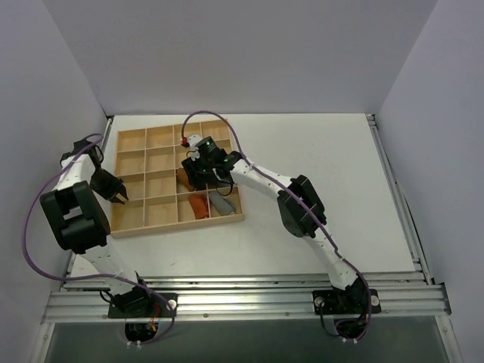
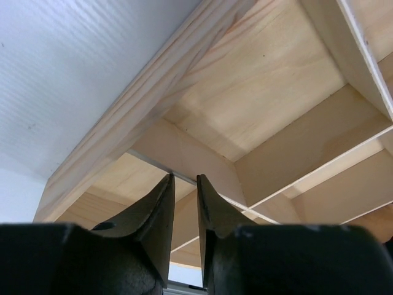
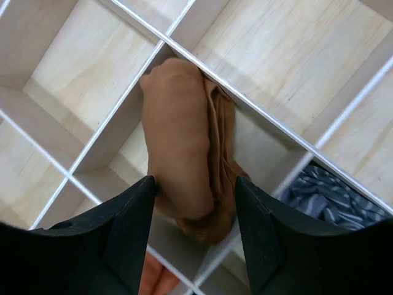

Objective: Roll the underwear
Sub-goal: Place the rolled underwear into the container

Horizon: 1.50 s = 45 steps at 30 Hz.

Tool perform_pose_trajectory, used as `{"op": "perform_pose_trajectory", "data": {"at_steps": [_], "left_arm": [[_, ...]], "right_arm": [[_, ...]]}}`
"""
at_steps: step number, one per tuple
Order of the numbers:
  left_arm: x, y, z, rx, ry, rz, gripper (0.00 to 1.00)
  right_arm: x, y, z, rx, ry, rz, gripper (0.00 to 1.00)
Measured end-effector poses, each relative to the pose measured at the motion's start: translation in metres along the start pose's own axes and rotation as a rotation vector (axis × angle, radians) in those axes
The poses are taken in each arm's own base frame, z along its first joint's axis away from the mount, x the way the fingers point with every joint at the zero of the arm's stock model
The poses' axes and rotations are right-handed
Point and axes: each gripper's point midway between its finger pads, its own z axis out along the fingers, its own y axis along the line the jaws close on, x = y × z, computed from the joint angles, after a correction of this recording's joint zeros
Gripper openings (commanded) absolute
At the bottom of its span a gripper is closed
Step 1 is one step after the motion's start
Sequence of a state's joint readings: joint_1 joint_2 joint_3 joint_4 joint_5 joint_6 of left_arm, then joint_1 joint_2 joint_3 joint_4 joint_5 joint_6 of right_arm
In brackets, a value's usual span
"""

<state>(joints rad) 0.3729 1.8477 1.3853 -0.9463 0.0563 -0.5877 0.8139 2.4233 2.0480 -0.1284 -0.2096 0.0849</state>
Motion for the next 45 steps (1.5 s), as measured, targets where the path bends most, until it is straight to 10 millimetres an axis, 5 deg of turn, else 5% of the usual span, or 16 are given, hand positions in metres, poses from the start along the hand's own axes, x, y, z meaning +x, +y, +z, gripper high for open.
{"op": "perform_pose_trajectory", "data": {"at_steps": [10,15,19,27,28,29,33,36,45], "left_arm": [[-0.056,-0.031,-0.014,0.055,-0.115,0.025,0.61],[-0.055,-0.038,-0.020,0.093,-0.108,0.038,0.66],[-0.046,-0.043,-0.036,0.108,-0.106,0.058,0.67],[-0.003,-0.075,-0.101,0.209,-0.189,0.193,0.72],[0.010,-0.081,-0.108,0.233,-0.192,0.225,0.75],[0.024,-0.087,-0.112,0.257,-0.189,0.255,0.93],[0.087,-0.097,-0.123,0.350,-0.137,0.356,0.94],[0.113,-0.095,-0.128,0.384,-0.112,0.390,0.94],[0.131,-0.099,-0.138,0.417,-0.123,0.463,0.94]], "right_arm": [[-0.029,-0.017,-0.028,0.012,-0.048,0.059,0.50],[-0.033,-0.023,-0.041,0.056,-0.052,0.111,0.45],[-0.025,-0.036,-0.072,0.158,-0.050,0.176,0.44],[0.039,-0.084,-0.149,0.397,0.003,0.331,0.43],[0.054,-0.089,-0.153,0.418,0.025,0.351,0.43],[0.070,-0.094,-0.157,0.437,0.044,0.369,0.43],[0.143,-0.090,-0.156,0.467,0.179,0.413,0.42],[0.182,-0.071,-0.154,0.452,0.262,0.420,0.42],[0.169,-0.010,-0.121,0.329,0.219,0.433,0.42]]}}
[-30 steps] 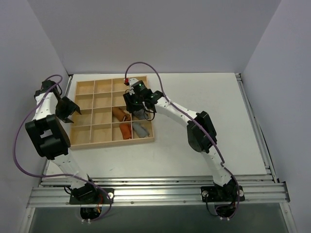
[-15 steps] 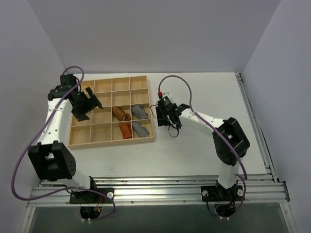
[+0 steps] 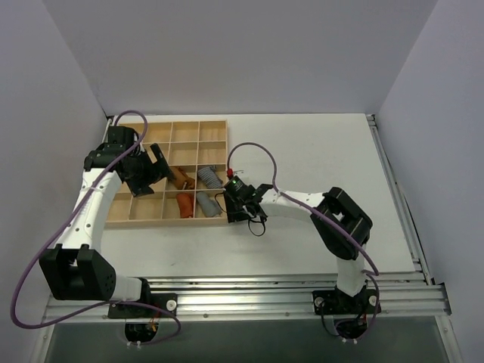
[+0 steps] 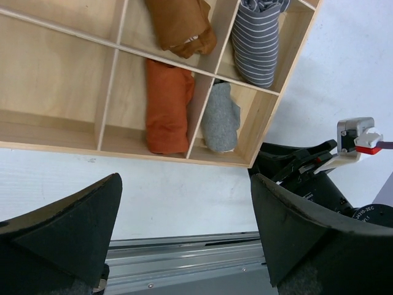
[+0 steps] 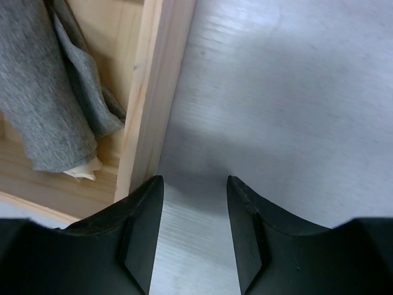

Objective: Roll the underwear
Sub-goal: Place the rolled underwear into the container

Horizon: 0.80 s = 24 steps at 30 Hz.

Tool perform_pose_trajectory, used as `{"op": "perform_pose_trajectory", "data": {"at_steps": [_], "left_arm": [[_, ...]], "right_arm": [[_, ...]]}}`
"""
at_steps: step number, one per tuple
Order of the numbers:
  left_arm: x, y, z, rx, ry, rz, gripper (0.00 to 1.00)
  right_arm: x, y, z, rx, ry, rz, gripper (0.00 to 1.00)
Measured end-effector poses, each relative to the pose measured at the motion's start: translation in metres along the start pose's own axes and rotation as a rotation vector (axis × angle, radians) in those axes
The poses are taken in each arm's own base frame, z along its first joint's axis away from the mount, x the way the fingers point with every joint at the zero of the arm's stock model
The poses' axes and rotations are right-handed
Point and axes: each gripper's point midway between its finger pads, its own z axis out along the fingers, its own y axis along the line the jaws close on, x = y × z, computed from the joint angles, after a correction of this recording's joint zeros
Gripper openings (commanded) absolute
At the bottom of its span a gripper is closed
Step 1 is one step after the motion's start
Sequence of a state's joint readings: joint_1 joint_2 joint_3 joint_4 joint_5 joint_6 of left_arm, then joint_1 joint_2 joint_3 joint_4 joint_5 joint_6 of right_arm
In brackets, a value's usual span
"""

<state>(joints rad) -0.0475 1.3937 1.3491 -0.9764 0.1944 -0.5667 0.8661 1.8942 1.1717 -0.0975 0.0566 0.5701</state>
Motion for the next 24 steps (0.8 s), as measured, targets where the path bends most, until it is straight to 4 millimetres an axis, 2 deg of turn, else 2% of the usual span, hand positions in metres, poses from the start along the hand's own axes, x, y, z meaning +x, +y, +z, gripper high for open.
{"op": "perform_pose_trajectory", "data": {"at_steps": [4,6,9,12,14,16,17,19,21,24], "left_arm": [[-0.006,-0.001,0.004,-0.004,0.008,0.011,0.98],[-0.010,-0.005,0.009,0.003,0.021,0.017,0.94],[-0.011,-0.013,0.017,0.039,0.049,0.029,0.94],[-0.005,-0.029,0.016,0.106,0.069,0.082,0.97],[0.003,-0.046,0.015,0.148,0.076,0.147,1.00],[0.017,-0.065,0.011,0.193,0.085,0.221,0.96],[0.026,-0.077,0.007,0.219,0.087,0.258,0.95],[0.038,-0.095,-0.004,0.280,0.068,0.313,0.94],[0.044,-0.108,-0.021,0.346,0.027,0.339,0.94],[0.046,-0.114,-0.046,0.434,-0.055,0.358,0.94]], "right_arm": [[-0.007,0.021,0.005,-0.048,-0.013,0.008,0.42],[-0.004,0.026,0.004,-0.065,-0.002,0.015,0.42],[-0.001,0.027,0.002,-0.076,0.009,0.018,0.43],[0.005,0.014,-0.011,-0.071,0.026,0.029,0.48],[0.003,0.000,-0.035,-0.070,0.015,0.046,0.52],[-0.017,-0.014,-0.064,-0.083,-0.043,0.080,0.89],[-0.033,-0.021,-0.083,-0.090,-0.096,0.101,1.00],[-0.071,-0.039,-0.128,-0.093,-0.241,0.131,1.00],[-0.101,-0.048,-0.171,-0.094,-0.370,0.151,1.00],[-0.125,-0.048,-0.226,-0.118,-0.506,0.157,1.00]]}}
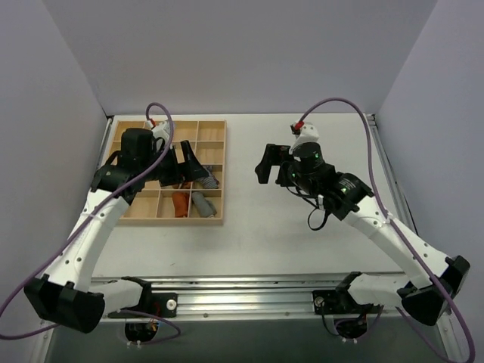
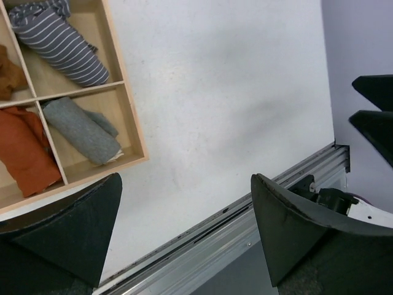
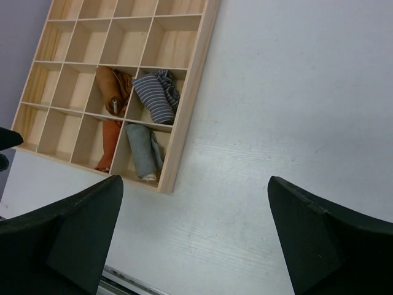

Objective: Roll the underwear
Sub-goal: Place the rolled underwear into the container

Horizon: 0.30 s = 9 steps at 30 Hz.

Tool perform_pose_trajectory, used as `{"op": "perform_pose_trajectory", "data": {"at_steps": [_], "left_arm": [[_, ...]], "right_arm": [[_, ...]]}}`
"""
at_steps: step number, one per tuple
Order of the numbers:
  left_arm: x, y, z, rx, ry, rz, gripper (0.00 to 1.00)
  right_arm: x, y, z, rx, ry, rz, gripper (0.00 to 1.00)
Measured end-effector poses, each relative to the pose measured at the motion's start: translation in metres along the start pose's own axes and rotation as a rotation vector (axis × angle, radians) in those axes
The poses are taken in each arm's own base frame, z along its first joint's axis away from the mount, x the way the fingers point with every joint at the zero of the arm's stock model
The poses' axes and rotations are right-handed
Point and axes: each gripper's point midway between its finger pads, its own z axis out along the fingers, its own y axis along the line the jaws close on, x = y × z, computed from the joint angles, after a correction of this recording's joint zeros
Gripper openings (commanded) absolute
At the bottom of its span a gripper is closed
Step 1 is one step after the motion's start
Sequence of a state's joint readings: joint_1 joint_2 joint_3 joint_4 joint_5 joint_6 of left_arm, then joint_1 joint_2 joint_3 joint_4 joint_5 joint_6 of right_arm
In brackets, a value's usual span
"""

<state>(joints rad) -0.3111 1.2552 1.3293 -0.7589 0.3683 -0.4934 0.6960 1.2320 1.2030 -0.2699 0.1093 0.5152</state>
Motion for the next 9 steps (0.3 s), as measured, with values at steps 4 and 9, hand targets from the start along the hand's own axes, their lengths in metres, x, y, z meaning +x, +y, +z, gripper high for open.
{"op": "perform_pose_trajectory", "data": {"at_steps": [4,9], "left_arm": [[0.001,-0.013,-0.019,0.068,-0.060,0.022,0.94],[0.004,-0.020,-0.028,0.105,-0.078,0.022,0.94]], "right_arm": [[-0.015,-0.007,-0.025,0.036,-0.051,0.012,1.00],[0.006,-0.024,-0.030,0.080,-0.020,0.027,1.00]]}}
